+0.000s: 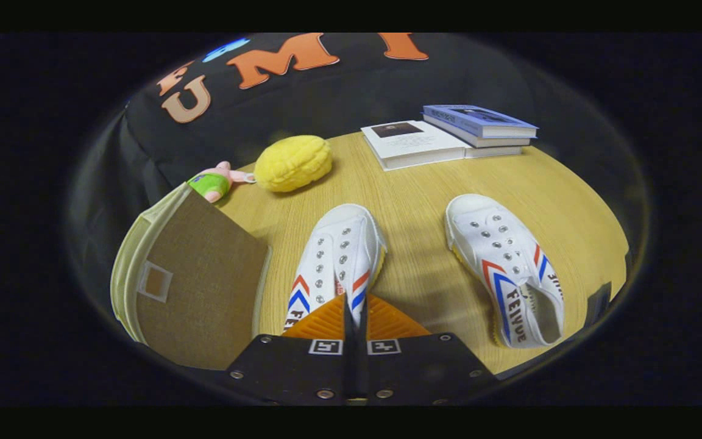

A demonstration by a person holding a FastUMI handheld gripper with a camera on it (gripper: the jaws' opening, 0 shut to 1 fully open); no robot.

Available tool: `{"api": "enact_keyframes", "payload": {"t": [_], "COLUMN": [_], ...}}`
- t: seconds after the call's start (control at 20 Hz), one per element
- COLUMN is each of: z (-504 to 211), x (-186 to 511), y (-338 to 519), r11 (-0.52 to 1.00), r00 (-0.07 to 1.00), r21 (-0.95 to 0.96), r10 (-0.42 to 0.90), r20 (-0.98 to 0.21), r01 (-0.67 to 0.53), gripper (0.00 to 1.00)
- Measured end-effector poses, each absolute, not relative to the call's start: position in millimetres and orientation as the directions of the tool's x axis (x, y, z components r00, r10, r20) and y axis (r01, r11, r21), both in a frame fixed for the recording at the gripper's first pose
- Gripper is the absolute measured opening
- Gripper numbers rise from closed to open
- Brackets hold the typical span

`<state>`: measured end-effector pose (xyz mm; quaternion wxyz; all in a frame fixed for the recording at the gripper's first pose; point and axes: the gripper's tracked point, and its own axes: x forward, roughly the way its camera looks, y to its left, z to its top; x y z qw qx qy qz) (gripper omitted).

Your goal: Open the storage box then place both shoes into the box .Put the left shoe in first, then the right shoe, with the right side of both shoes facing outward in a uniform manner.

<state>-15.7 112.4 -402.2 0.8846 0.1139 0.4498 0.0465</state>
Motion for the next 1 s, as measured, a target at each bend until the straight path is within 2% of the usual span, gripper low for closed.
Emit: {"api": "enact_keyframes", "payload": {"t": [0.15, 0.35, 0.65, 1.0], "z": [-371, -313, -248, -231], "x": [-13, 2, 17, 15], "y": [110, 115, 165, 266], "r11": [0.957, 0.944, 0.936, 0.920], "r00": [0.614, 0.695, 0.762, 0.745], "r21": [0.284, 0.310, 0.348, 0.384], "r10": [0.185, 0.150, 0.195, 0.307], "r20": [-0.767, -0.704, -0.618, -0.592], "r01": [0.066, 0.111, 0.042, -0.074], "gripper": [0.00, 0.00, 0.00, 0.00]}}
